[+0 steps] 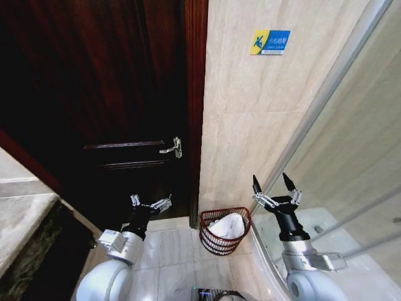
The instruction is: Discard the used towel into the hamper.
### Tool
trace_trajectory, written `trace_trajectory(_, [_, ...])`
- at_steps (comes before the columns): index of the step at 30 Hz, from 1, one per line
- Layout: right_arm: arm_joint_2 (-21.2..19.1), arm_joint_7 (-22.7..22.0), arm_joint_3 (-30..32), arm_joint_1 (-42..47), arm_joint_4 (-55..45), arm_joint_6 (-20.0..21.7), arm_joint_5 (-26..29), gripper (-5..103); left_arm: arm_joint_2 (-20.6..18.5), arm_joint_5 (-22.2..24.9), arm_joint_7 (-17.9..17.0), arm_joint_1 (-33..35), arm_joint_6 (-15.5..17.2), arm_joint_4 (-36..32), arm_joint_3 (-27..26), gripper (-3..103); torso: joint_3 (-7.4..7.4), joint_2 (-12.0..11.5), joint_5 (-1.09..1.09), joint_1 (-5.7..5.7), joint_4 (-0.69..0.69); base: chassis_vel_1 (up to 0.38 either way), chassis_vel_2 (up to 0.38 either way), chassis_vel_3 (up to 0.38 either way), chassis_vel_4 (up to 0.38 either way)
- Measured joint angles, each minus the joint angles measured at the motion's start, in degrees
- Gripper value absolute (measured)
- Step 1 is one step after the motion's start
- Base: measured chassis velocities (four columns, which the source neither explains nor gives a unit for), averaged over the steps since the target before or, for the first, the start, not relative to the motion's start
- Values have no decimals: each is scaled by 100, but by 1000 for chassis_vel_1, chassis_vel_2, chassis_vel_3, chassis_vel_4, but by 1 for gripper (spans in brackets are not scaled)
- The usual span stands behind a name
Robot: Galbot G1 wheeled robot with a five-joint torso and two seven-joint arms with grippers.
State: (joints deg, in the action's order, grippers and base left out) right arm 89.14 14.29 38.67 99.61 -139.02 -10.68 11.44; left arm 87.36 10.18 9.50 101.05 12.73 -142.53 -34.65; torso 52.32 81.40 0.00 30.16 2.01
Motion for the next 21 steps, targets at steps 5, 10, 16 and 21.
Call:
trace_trajectory(5, [-64, -21, 7, -72, 13, 0, -24, 100, 0, 0, 0, 0, 0, 0, 0, 100, 0, 0, 0, 0, 1, 111, -117, -100, 114])
trace_trajectory(10, [-18, -27, -58, -148, 46, 22, -68, 100, 0, 0, 0, 0, 0, 0, 0, 100, 0, 0, 0, 1, 1, 100, -124, -103, 121])
trace_trajectory(16, [32, 19, -110, -123, 71, -17, -82, 100, 0, 0, 0, 0, 0, 0, 0, 100, 0, 0, 0, 0, 0, 139, -134, -144, 125])
trace_trajectory(21, [29, 73, -102, -79, 90, -65, -100, 100, 0, 0, 0, 0, 0, 0, 0, 100, 0, 0, 0, 1, 0, 159, -138, -143, 149])
